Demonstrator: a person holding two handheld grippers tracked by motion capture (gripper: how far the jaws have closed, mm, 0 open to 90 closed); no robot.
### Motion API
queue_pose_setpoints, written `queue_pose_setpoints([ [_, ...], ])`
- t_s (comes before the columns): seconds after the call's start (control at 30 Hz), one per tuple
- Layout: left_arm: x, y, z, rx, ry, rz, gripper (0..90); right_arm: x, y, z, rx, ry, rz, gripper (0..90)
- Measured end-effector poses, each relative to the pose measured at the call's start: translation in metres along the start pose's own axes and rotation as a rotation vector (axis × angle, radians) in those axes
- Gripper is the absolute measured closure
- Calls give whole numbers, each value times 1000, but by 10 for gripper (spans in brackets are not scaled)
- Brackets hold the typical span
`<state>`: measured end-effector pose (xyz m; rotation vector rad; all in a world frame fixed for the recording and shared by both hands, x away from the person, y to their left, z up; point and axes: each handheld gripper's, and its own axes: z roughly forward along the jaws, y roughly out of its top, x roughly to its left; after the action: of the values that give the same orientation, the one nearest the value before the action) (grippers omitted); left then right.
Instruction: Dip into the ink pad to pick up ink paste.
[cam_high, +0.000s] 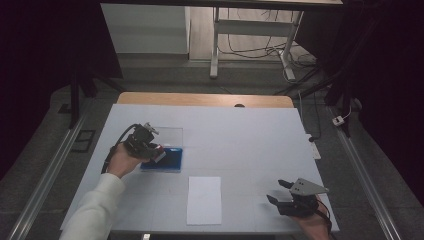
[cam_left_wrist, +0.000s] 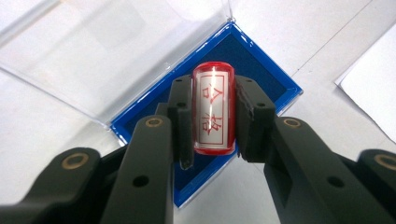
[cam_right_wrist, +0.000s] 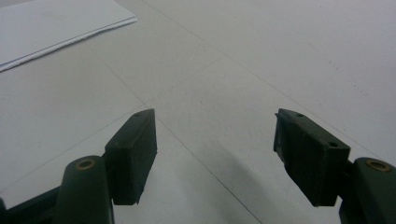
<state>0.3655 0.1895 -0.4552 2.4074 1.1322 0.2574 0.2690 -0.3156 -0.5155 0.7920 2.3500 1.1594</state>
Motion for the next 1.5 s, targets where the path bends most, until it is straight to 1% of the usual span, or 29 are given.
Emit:
queue_pose_setpoints([
  [0.1,0,2,-4,1,-3,5,702,1,1,0,1,-3,-3,297],
  [0.13,0,2,-5,6,-5,8,702,1,1,0,3,-12,-9,297],
  [0.27,-2,4,-6,18,-6,16,702,1,2,0,3,-7,-11,297],
  [0.33,-2,4,-6,20,-6,14,702,1,1,0,-5,-2,-7,297],
  [0.4,-2,4,-4,28,-3,12,702,1,1,0,-7,-3,-5,298],
  [0.57,-4,3,3,46,4,25,702,1,1,0,-1,-3,-5,298],
  [0.8,-1,-1,13,68,-1,15,701,1,1,1,1,-1,-8,298],
  [0.93,1,-3,15,72,8,11,701,1,0,1,19,-5,-15,298],
  [1.07,1,-3,17,85,8,19,701,1,0,2,19,-4,-19,298],
  [1.13,1,-4,18,83,10,15,701,1,0,3,12,5,-13,298],
  [1.17,2,-4,18,80,8,7,701,1,0,3,12,5,-13,298],
  [1.27,3,-5,18,80,4,3,702,1,0,3,17,8,-12,298],
  [1.5,2,-4,19,86,8,3,702,2,0,3,27,10,-16,297],
])
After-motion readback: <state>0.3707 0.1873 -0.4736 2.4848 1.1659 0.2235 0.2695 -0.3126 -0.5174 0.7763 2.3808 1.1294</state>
